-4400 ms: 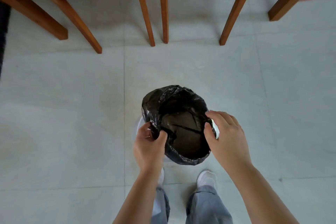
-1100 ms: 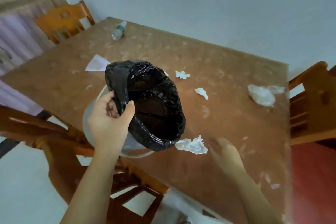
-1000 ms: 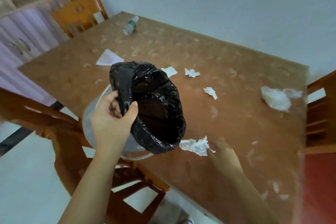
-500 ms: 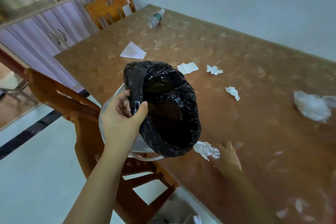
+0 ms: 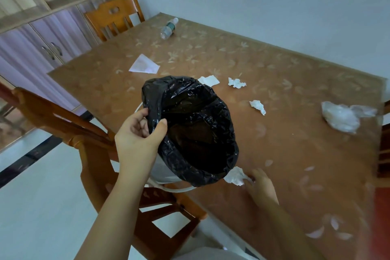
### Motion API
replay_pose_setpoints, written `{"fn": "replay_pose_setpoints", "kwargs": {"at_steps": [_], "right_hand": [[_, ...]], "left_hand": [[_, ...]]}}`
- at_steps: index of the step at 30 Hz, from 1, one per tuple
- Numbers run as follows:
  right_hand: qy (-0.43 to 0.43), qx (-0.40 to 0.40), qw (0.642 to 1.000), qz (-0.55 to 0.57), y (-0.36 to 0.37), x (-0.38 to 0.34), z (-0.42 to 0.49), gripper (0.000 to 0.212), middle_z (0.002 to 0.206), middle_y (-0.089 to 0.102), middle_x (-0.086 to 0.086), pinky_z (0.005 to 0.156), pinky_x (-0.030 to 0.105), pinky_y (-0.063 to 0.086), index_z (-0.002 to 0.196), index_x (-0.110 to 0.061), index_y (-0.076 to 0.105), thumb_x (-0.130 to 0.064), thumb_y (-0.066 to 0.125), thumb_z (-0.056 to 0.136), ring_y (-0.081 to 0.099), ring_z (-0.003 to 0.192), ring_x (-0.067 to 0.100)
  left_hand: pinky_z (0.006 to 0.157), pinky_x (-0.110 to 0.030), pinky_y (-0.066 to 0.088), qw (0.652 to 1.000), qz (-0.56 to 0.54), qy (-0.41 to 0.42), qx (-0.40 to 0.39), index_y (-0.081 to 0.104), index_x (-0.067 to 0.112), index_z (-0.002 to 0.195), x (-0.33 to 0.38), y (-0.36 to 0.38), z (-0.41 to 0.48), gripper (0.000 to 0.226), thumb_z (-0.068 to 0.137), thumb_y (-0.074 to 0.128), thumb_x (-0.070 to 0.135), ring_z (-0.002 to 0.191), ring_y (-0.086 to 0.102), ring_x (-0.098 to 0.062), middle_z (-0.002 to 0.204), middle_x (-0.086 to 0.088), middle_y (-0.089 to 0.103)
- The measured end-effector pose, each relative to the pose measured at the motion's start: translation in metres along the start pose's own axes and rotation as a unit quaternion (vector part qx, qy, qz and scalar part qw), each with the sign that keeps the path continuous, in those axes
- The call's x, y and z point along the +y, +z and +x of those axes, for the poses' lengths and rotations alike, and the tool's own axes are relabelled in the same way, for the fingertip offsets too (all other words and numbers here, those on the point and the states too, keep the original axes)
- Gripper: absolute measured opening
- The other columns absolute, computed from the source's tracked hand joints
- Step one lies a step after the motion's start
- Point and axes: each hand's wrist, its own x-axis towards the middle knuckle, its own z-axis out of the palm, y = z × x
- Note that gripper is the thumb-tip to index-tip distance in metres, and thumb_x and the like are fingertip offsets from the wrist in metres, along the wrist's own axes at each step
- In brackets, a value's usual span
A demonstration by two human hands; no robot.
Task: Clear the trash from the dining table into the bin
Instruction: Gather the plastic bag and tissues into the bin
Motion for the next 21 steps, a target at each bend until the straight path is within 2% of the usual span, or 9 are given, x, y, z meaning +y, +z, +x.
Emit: {"fn": "replay_pose_setpoints", "kwargs": {"at_steps": [4, 6, 8, 10, 12, 14, 16, 19, 21], "right_hand": [[-0.011, 0.054, 0.998, 0.022, -0.019, -0.012, -0.005, 0.015, 0.074, 0.055, -0.005, 0.051, 0.018, 0.034, 0.073, -0.025, 0.053, -0.012, 0.056, 0.080, 0.051, 0.061, 0.003], [-0.003, 0.090, 0.995, 0.043, -0.034, -0.020, -0.009, 0.013, 0.065, 0.056, -0.007, 0.048, 0.018, 0.038, 0.073, -0.022, 0.054, -0.011, 0.055, 0.079, 0.054, 0.057, 0.006], [0.010, 0.133, 0.989, 0.058, -0.050, -0.027, -0.011, 0.005, 0.072, 0.060, -0.002, 0.056, 0.028, 0.044, 0.082, -0.017, 0.057, -0.012, 0.057, 0.080, 0.057, 0.066, 0.015], [0.014, 0.182, 0.981, 0.060, -0.068, -0.035, -0.012, 0.007, 0.077, 0.061, 0.001, 0.058, 0.031, 0.043, 0.085, -0.015, 0.057, -0.014, 0.060, 0.079, 0.057, 0.070, 0.020], [0.012, 0.222, 0.972, 0.079, -0.085, -0.048, -0.016, 0.008, 0.072, 0.061, -0.004, 0.051, 0.024, 0.041, 0.082, -0.020, 0.054, -0.017, 0.062, 0.079, 0.058, 0.066, 0.012], [-0.003, 0.257, 0.961, 0.100, -0.100, -0.063, -0.021, 0.011, 0.068, 0.059, -0.010, 0.044, 0.013, 0.038, 0.079, -0.023, 0.053, -0.017, 0.062, 0.079, 0.058, 0.059, 0.003], [-0.036, 0.279, 0.955, 0.091, -0.111, -0.081, -0.026, 0.011, 0.070, 0.058, -0.012, 0.048, 0.011, 0.037, 0.079, -0.025, 0.054, -0.016, 0.062, 0.080, 0.056, 0.060, 0.001], [-0.085, 0.293, 0.949, 0.086, -0.124, -0.107, -0.031, 0.010, 0.081, 0.062, -0.007, 0.061, 0.014, 0.038, 0.086, -0.023, 0.060, -0.015, 0.061, 0.080, 0.055, 0.073, 0.004], [-0.109, 0.290, 0.947, 0.080, -0.129, -0.124, -0.033, 0.012, 0.086, 0.063, -0.006, 0.061, 0.011, 0.038, 0.089, -0.021, 0.061, -0.014, 0.062, 0.079, 0.055, 0.074, 0.004]], "left_hand": [[0.072, -0.016, 0.050, 0.999, -0.032, -0.018, -0.005, 0.060, 0.024, 0.103, -0.003, 0.000, 0.002, 0.031, 0.077, 0.070, 0.010, 0.072, 0.058, -0.003, 0.078, 0.003, 0.062], [0.072, -0.015, 0.050, 0.999, -0.046, -0.021, -0.006, 0.059, 0.031, 0.096, -0.004, 0.001, 0.004, 0.031, 0.076, 0.070, 0.010, 0.072, 0.062, 0.000, 0.079, 0.010, 0.066], [0.073, -0.015, 0.051, 0.998, -0.061, -0.028, -0.011, 0.059, 0.032, 0.094, -0.005, 0.002, 0.005, 0.030, 0.076, 0.071, 0.010, 0.073, 0.064, 0.003, 0.081, 0.013, 0.068], [0.075, -0.017, 0.052, 0.997, -0.070, -0.036, -0.021, 0.059, 0.029, 0.098, -0.005, 0.004, 0.007, 0.031, 0.075, 0.071, 0.011, 0.077, 0.066, 0.002, 0.087, 0.010, 0.069], [0.072, -0.011, 0.050, 0.996, -0.076, -0.035, -0.028, 0.059, 0.027, 0.100, -0.004, 0.006, 0.008, 0.032, 0.075, 0.072, 0.011, 0.078, 0.065, 0.006, 0.098, 0.008, 0.068], [0.067, -0.005, 0.046, 0.996, -0.074, -0.029, -0.032, 0.060, 0.029, 0.094, -0.002, 0.009, 0.007, 0.029, 0.075, 0.072, 0.011, 0.074, 0.062, 0.011, 0.106, 0.002, 0.067], [0.065, -0.003, 0.044, 0.996, -0.067, -0.026, -0.043, 0.059, 0.034, 0.089, -0.001, 0.012, 0.006, 0.030, 0.075, 0.072, 0.010, 0.072, 0.062, 0.011, 0.107, -0.004, 0.067], [0.062, -0.004, 0.044, 0.995, -0.072, -0.021, -0.064, 0.064, 0.025, 0.093, 0.001, 0.017, 0.003, 0.027, 0.074, 0.072, 0.008, 0.067, 0.062, 0.009, 0.092, 0.003, 0.070], [0.060, -0.003, 0.044, 0.994, -0.082, -0.024, -0.070, 0.066, 0.018, 0.098, 0.002, 0.020, 0.001, 0.027, 0.074, 0.072, 0.006, 0.063, 0.061, 0.009, 0.075, 0.013, 0.068]]}}
